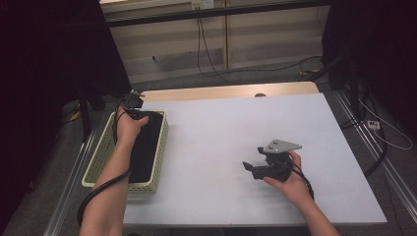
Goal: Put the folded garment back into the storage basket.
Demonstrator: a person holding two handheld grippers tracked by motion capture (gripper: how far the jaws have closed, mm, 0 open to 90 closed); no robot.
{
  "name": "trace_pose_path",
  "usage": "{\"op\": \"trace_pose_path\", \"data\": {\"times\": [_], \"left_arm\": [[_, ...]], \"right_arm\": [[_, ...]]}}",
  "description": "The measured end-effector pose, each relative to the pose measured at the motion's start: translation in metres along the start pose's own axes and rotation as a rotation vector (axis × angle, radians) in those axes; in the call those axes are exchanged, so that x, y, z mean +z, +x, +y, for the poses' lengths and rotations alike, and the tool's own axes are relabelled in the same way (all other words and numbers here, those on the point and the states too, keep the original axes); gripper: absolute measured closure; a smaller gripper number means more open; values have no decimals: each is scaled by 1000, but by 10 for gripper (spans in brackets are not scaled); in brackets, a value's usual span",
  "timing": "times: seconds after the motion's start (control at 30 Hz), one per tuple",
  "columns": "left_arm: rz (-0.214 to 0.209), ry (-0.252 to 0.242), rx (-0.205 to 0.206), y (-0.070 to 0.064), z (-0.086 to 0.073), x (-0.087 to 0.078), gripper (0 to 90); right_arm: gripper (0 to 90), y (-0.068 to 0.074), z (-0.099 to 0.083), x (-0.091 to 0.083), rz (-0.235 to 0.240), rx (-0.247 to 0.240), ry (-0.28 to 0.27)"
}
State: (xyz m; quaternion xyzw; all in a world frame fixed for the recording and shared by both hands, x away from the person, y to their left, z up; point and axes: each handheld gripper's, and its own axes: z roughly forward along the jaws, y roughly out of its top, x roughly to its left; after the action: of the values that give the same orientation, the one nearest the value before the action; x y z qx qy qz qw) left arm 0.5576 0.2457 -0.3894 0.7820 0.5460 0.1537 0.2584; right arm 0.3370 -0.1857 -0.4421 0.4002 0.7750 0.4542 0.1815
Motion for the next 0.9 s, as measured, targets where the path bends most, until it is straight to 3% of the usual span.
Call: {"op": "trace_pose_path", "data": {"times": [0.17, 0.43, 0.67, 0.9], "left_arm": [[-29, 10, -7, 5, 0, 2, 642], [-31, 59, -8, 2, -1, -10, 410], [-12, 67, -15, 7, -8, -24, 351], [-20, 78, -21, 13, -11, -37, 306]], "right_arm": [[215, -2, 1, -3, 0, 6, -12], [214, -2, 2, -8, -4, 4, -27], [215, 0, 5, -12, -6, -5, -41], [215, 2, 7, -10, 0, -11, -40]]}}
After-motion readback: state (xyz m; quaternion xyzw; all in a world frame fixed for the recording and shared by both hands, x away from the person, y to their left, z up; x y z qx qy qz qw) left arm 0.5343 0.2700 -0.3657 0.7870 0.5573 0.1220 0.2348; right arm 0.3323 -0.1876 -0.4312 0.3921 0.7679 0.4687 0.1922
